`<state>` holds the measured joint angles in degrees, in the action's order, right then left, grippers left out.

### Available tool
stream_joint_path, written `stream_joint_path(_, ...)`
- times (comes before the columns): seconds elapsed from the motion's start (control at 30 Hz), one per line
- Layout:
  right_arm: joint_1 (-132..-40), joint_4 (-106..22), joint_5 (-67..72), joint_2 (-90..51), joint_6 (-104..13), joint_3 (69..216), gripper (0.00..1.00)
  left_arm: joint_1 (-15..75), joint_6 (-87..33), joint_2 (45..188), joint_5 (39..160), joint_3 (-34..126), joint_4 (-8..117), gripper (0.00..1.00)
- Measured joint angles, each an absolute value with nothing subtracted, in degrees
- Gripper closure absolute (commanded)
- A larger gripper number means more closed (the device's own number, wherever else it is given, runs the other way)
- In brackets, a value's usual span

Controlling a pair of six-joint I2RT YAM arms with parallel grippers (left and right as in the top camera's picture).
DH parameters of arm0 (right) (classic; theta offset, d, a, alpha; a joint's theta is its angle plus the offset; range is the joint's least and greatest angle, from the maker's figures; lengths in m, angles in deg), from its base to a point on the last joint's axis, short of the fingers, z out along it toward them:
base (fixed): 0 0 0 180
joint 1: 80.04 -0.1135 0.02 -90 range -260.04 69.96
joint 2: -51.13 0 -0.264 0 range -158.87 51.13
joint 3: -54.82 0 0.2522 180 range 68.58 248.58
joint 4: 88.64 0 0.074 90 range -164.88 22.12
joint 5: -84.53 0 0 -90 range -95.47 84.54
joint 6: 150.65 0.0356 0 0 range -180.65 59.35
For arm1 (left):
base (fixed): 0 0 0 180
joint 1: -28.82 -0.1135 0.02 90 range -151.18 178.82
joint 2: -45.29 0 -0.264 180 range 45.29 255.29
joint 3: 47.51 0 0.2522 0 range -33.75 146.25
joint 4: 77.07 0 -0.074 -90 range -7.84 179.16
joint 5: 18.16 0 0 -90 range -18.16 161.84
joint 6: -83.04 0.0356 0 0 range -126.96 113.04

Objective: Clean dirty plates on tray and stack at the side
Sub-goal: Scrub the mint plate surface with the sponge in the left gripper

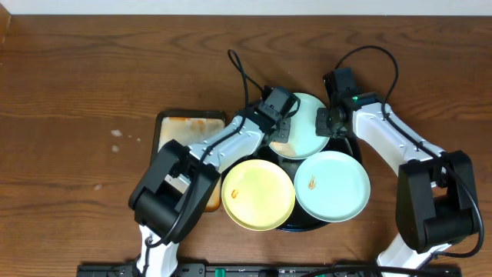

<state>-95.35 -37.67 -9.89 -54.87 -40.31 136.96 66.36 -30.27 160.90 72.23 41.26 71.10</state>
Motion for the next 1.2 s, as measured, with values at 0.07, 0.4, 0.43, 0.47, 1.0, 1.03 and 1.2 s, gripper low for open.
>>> stream_joint_path(0.07, -95.35, -37.43, -10.07, -54.87, -40.31, 136.96, 0.99, 66.05, -31.76, 161.23, 74.74, 41.80, 71.08, 0.92)
stream_joint_path(0.4, -95.35, -37.34, -10.74, -54.87, -40.35, 136.96, 0.99, 65.42, -39.98, 161.69, 88.42, 42.06, 72.48, 0.92)
stream_joint_path(0.43, -95.35, -37.32, -10.77, -54.87, -40.35, 136.96, 0.99, 65.42, -40.24, 161.78, 88.92, 42.06, 72.52, 0.92)
stream_joint_path(0.47, -95.35, -37.21, -10.90, -54.87, -40.42, 136.96, 0.99, 65.42, -40.70, 161.80, 89.75, 42.06, 72.74, 0.92)
stream_joint_path(1.0, -95.35, -36.51, -12.14, -54.87, -40.77, 136.66, 0.99, 64.45, -43.17, 165.86, 95.00, 45.43, 72.24, 0.92)
stream_joint_path(1.03, -95.35, -36.53, -11.97, -54.87, -40.75, 136.66, 0.99, 64.24, -43.12, 165.95, 94.54, 46.15, 70.40, 0.92)
stream_joint_path(1.2, -95.76, -36.49, -11.60, -54.87, -40.77, 136.66, 0.99, 62.66, -42.34, 166.10, 88.77, 49.78, 60.94, 0.92)
